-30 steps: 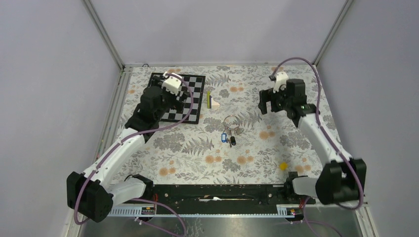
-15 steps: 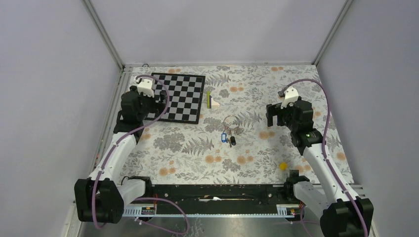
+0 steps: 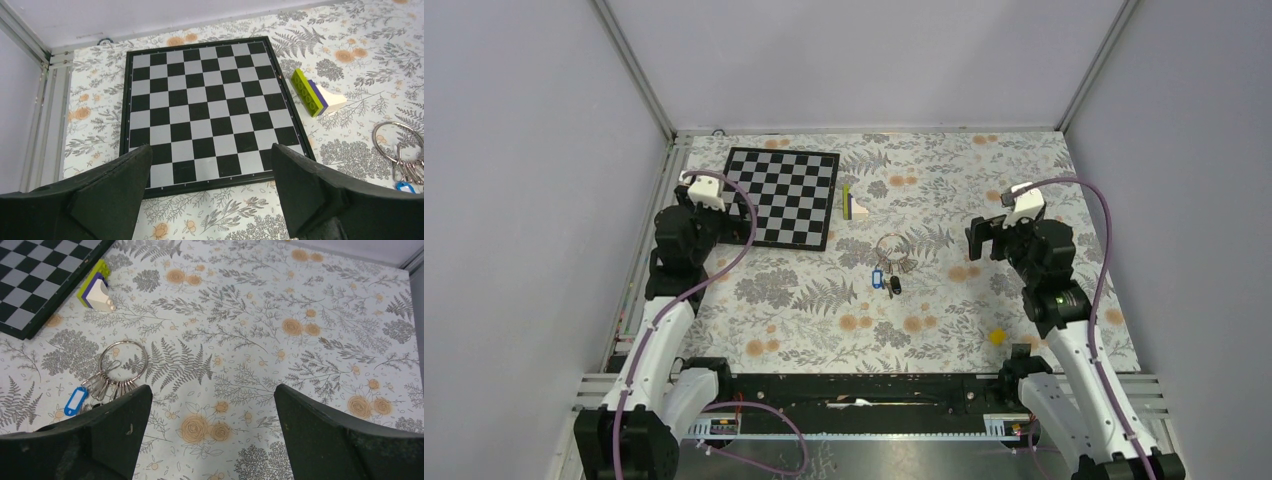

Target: Put the keys on the keyring

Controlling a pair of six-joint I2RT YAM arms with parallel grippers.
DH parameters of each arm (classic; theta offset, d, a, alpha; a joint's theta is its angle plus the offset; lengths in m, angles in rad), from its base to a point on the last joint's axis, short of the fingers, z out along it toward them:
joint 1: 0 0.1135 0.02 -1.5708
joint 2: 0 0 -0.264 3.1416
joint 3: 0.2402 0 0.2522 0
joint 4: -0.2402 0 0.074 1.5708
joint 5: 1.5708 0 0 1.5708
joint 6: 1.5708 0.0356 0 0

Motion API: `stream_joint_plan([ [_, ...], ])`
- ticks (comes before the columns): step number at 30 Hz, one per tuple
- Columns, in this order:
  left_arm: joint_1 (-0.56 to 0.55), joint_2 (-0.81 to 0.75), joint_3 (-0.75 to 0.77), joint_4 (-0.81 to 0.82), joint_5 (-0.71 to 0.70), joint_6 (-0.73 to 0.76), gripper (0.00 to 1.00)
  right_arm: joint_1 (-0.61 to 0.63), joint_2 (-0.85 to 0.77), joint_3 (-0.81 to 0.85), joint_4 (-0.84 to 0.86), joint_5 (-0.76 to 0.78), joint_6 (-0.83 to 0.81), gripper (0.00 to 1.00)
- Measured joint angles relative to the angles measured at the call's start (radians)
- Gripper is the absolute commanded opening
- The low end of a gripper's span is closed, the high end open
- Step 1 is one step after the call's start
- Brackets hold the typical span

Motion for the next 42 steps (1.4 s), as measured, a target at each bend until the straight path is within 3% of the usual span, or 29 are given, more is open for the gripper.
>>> stream_joint_plan([
  [14,0.000,-0.115,-0.058,0.068,0.063,-0.109,0.99,-0.005,-0.033,-0.020,0.027,0.034,0.053,1.00],
  [42,0.038,-0.195,-0.058,0.043,0.056,-0.077,0.99,-0.007,-0.088,-0.024,0.019,0.090,-0.036,1.00],
])
